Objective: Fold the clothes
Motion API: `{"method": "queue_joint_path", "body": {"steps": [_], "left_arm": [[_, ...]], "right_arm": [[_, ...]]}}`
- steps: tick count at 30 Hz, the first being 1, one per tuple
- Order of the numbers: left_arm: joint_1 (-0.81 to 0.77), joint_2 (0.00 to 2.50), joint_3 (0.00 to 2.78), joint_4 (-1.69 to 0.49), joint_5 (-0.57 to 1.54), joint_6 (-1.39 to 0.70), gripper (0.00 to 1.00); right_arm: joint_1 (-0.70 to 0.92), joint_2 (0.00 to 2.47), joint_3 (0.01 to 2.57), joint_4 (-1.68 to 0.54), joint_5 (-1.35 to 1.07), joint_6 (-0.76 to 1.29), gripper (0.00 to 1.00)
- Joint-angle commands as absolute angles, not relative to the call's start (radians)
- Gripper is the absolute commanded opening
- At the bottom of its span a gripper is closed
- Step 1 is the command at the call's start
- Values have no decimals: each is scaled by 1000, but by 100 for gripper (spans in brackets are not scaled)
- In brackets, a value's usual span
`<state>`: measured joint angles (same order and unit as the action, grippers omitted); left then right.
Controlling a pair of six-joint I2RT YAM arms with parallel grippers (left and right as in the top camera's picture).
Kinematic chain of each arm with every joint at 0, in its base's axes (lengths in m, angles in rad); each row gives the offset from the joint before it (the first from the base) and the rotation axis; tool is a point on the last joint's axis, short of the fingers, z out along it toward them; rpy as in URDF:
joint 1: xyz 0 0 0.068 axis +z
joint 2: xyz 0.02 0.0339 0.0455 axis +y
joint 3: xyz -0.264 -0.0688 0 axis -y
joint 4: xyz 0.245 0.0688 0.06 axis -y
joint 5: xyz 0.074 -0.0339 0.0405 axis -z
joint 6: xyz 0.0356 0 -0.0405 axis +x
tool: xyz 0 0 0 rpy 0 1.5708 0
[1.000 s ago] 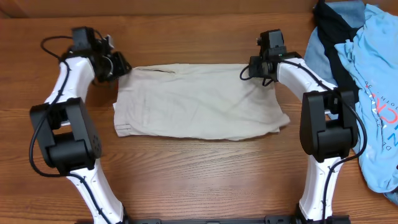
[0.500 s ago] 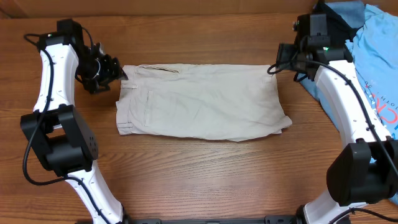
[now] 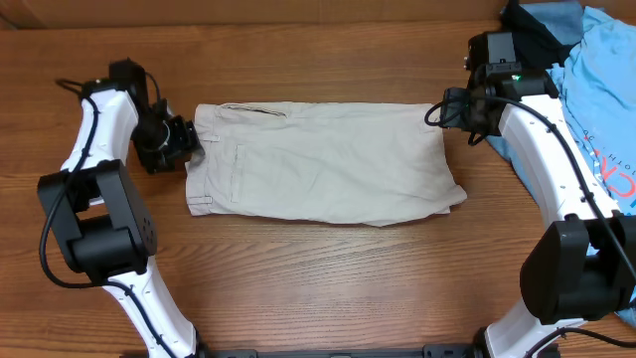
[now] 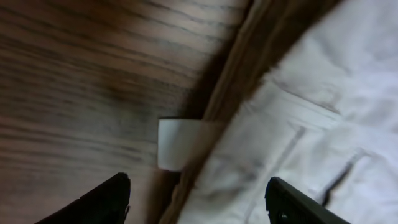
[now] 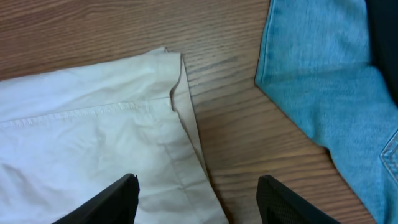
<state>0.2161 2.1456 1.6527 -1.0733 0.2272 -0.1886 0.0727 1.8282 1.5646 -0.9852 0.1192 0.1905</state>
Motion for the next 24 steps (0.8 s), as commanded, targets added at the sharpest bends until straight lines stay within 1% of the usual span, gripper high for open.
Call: {"method": "queue_joint_path", "body": {"steps": [1, 5, 9, 14, 15, 18, 24], "left_arm": [[215, 2122, 1569, -1020, 221, -203, 73], [213, 2122, 1456, -905, 287, -202, 74], [202, 2122, 1353, -799, 434, -174, 73], [182, 2122, 1291, -764, 446, -172, 70], [181, 2122, 1287, -762, 445, -172, 68], [181, 2122, 1280, -759, 446, -172, 63], [181, 2122, 1280, -754, 438, -172, 46]], "right_arm": [[76, 1831, 1565, -984, 114, 215, 64], [77, 1831, 1565, -984, 111, 215, 64], [78, 1831, 1565, -984, 111, 237, 64], [78, 1831, 1565, -984, 110, 241, 63], [78, 1831, 1565, -984, 110, 241, 63], [78, 1831, 1565, -990, 110, 241, 63], [78, 1831, 1565, -999, 110, 241, 62]]}}
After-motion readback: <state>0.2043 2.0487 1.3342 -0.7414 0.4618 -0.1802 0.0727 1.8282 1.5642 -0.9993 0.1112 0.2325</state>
